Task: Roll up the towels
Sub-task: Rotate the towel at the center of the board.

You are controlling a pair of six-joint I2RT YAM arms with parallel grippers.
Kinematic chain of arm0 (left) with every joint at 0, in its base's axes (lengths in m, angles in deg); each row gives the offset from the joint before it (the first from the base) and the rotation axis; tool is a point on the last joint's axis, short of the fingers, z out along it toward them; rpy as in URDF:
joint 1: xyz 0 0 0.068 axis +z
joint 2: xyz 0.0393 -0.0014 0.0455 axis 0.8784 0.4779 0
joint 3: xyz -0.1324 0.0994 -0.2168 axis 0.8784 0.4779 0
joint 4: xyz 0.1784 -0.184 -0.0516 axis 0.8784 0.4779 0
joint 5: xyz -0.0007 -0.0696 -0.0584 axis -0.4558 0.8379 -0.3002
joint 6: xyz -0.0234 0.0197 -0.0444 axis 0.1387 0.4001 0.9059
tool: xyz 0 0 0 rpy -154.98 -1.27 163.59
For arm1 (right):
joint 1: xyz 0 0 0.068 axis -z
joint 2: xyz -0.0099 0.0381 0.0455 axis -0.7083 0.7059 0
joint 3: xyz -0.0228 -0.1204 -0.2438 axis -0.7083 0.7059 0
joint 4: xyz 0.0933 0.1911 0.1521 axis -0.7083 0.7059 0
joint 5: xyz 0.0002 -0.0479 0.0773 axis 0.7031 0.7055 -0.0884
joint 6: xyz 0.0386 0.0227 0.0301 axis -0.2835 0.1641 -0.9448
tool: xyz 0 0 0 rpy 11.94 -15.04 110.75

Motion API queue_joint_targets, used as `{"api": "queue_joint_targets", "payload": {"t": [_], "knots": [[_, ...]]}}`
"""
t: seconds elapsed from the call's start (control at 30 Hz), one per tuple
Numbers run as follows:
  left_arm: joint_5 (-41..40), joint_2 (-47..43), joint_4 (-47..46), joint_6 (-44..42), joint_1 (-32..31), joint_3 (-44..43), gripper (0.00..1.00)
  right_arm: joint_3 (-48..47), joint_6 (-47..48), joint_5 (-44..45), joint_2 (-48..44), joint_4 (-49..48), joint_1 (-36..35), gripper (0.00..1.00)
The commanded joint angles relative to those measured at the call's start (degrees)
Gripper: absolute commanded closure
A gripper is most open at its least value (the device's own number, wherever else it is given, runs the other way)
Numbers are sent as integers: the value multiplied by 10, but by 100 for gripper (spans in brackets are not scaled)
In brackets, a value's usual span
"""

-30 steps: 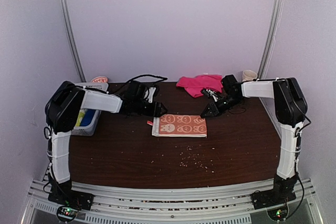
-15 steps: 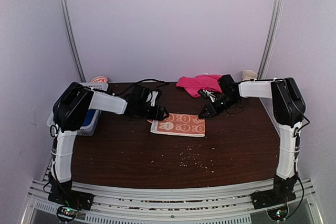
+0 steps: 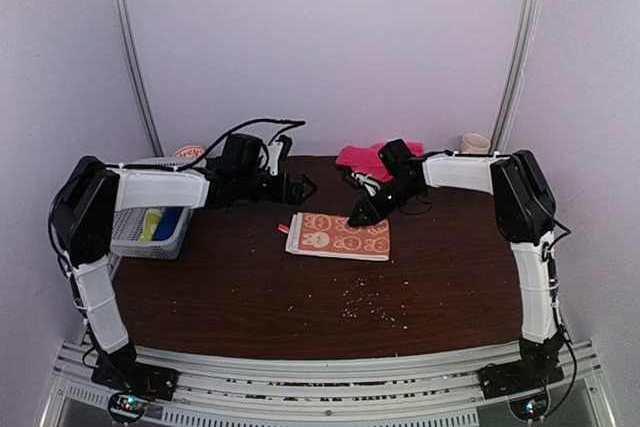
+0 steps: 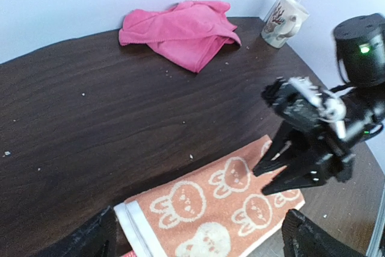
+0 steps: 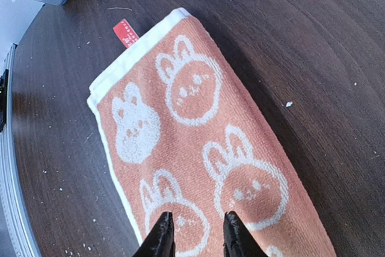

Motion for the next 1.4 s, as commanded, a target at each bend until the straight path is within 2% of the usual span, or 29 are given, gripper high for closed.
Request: {"api": "queue_joint_targets", "payload": {"t": [0.0, 0.2, 0.33, 0.57, 0.67, 0.77, 0.83, 0.93, 1.0, 1.2, 1.37], "knots": [[-9, -78, -56, 12, 2, 99, 2, -30, -38, 23, 41, -35, 2, 72], [-38, -161, -80, 19, -6, 212, 2, -60, -67, 39, 88, -49, 4, 73], [-53, -190, -88, 25, -16, 254, 2, -34, -115, 79, 88, -77, 20, 76], [-75, -185, -100, 37, -41, 278, 2, 148, -276, 222, -18, -208, 87, 75], [-84, -172, -103, 39, -52, 277, 2, 234, -322, 221, -85, -253, 95, 74], [-87, -159, -105, 42, -58, 272, 2, 285, -349, 152, -150, -286, 89, 72], [-86, -152, -110, 45, -62, 271, 2, 275, -335, 88, -184, -275, 81, 67], [-85, -144, -117, 48, -70, 268, 2, 204, -260, 37, -194, -173, 77, 62], [-85, -140, -121, 50, -74, 268, 2, 171, -201, 64, -200, -122, 79, 61], [-85, -144, -130, 53, -81, 277, 2, 177, -64, 188, -215, -48, 80, 64], [-89, -163, -131, 52, -84, 295, 2, 236, 22, 312, -238, -16, 80, 65]]}}
